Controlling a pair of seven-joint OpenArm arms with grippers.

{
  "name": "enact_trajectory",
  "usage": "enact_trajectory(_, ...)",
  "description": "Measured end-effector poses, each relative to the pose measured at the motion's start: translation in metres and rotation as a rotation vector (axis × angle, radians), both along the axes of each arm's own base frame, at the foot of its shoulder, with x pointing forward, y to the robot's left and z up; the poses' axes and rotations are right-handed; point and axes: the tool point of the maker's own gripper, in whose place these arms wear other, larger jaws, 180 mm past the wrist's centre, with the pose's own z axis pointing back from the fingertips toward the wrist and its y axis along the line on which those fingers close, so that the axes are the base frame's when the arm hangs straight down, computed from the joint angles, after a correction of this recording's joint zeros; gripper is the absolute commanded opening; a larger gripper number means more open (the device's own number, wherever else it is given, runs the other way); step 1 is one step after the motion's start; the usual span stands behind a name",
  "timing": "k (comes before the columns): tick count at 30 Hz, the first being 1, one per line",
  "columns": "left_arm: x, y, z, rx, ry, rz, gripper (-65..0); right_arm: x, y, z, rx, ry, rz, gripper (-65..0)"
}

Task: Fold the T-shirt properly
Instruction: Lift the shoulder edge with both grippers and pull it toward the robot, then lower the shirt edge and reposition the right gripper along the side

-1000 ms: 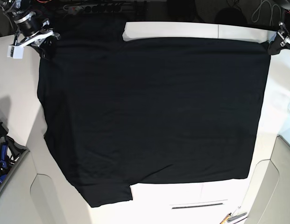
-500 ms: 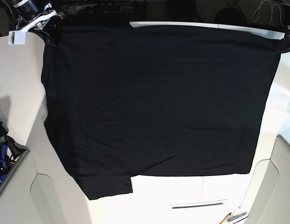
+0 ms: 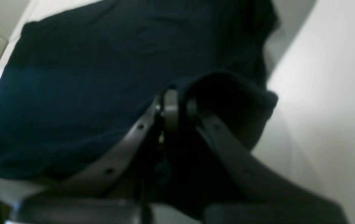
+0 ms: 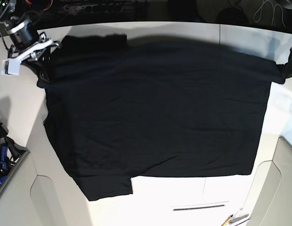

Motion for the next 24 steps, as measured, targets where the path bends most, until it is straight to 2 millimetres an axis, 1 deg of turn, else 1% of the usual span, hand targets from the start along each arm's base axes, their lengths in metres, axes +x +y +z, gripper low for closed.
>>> enact_trajectory(6, 0.033, -0.015, -0.009, 0.078, -0.009, -0.057, -65.0, 0.039, -0.016, -0.012, 0.023, -0.035, -0.049, -65.0)
enact_trajectory(8, 0.040, -0.014, -0.008, 0.102, -0.019, -0.056, -65.0, 0.049, -0.020, -0.019, 0.043, -0.030, -0.069, -65.0)
enact_trajectory(13, 0.049, -0.005, -0.004, 0.159, -0.038, -0.031, -65.0, 0.063, -0.028, -0.042, 0.092, 0.010, -0.110, -65.0)
enact_trajectory(16, 0.055, 0.001, 0.001, 0.173, -0.058, -0.001, -65.0, 0.080, -0.022, -0.044, 0.118, -0.001, -0.099, -65.0)
enact_trajectory(18, 0.055, 0.004, -0.001, 0.200, -0.043, 0.000, -65.0, 0.091, -0.017, -0.043, 0.112, -0.011, -0.079, -65.0)
enact_trajectory(21, 0.056, 0.006, -0.001, 0.214, -0.048, 0.005, -65.0, 0.099, -0.012, -0.047, 0.063, -0.012, -0.051, -65.0)
enact_trajectory(24, 0.055, 0.007, -0.002, 0.223, -0.043, 0.005, -65.0, 0.105, -0.004, -0.055, 0.038, 0.009, -0.020, -65.0)
